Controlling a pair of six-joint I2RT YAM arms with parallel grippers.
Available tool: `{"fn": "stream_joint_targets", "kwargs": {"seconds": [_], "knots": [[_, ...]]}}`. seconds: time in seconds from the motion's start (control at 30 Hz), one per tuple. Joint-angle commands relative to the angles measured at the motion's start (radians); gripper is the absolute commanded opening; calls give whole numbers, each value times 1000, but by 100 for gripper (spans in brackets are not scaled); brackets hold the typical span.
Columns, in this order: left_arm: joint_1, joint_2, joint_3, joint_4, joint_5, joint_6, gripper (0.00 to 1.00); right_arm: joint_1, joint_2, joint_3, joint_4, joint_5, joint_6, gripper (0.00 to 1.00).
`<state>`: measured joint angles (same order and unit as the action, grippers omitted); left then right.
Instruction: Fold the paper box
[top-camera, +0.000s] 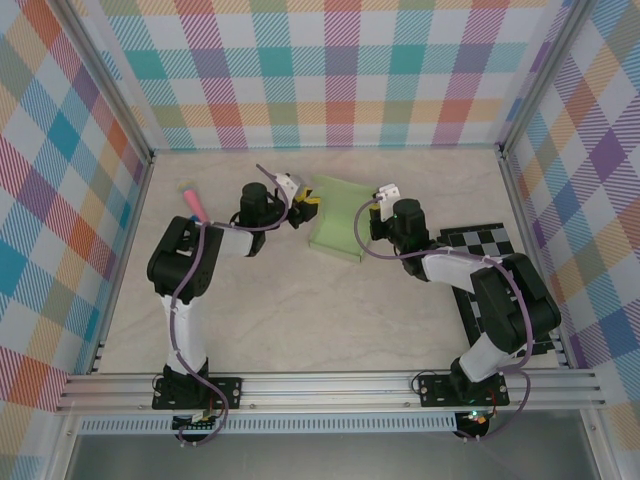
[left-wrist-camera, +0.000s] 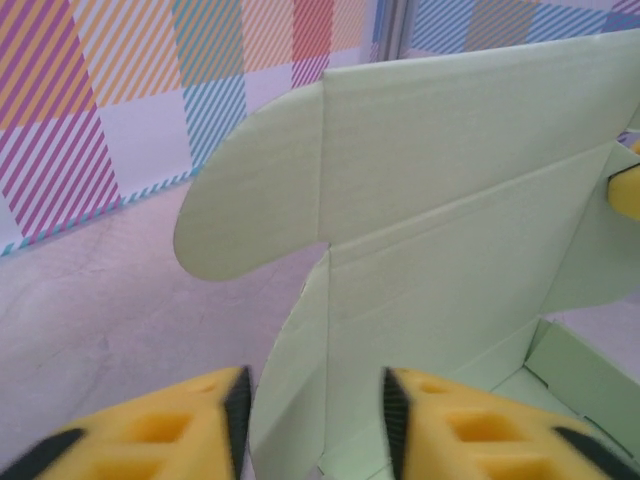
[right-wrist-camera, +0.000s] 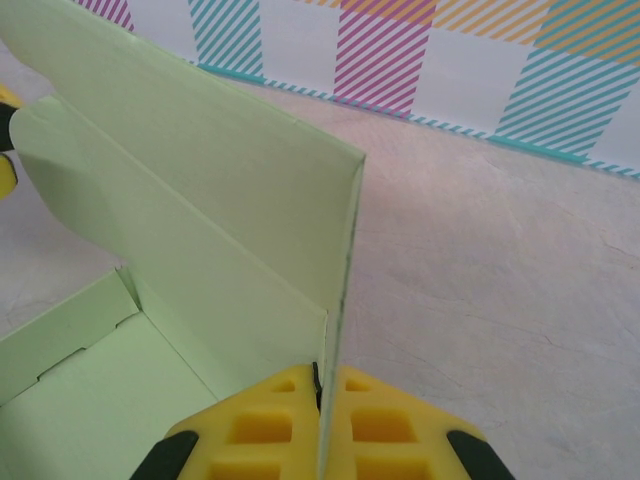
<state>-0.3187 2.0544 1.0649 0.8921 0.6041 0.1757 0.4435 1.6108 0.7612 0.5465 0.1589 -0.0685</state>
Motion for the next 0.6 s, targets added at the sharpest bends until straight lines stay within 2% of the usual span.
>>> {"fn": "stream_joint_targets", "kwargs": {"seconds": [0.0,0.07,0.13,0.23,0.33,0.57], "knots": [[-8,12,22,34,30,-4,26,-6,-22,8,-4,-10,-20,0],[-13,12,14,46,18,-22,17,-6,-19,10,-9,-4,-20,0],[-21,7,-1,70,2,-51,15,-6,-19,18,-26,4,-9,0],[-52,-19,-20,66,-53,-84,7,-5,-13,26,-42,11,32,0],[-99,-42,-33,43,-112,-106,5,-4,-2,35,-59,26,99,0],[-194,-76,-104,113,-298,-238,1,36,8,78,-138,87,170,0]]}}
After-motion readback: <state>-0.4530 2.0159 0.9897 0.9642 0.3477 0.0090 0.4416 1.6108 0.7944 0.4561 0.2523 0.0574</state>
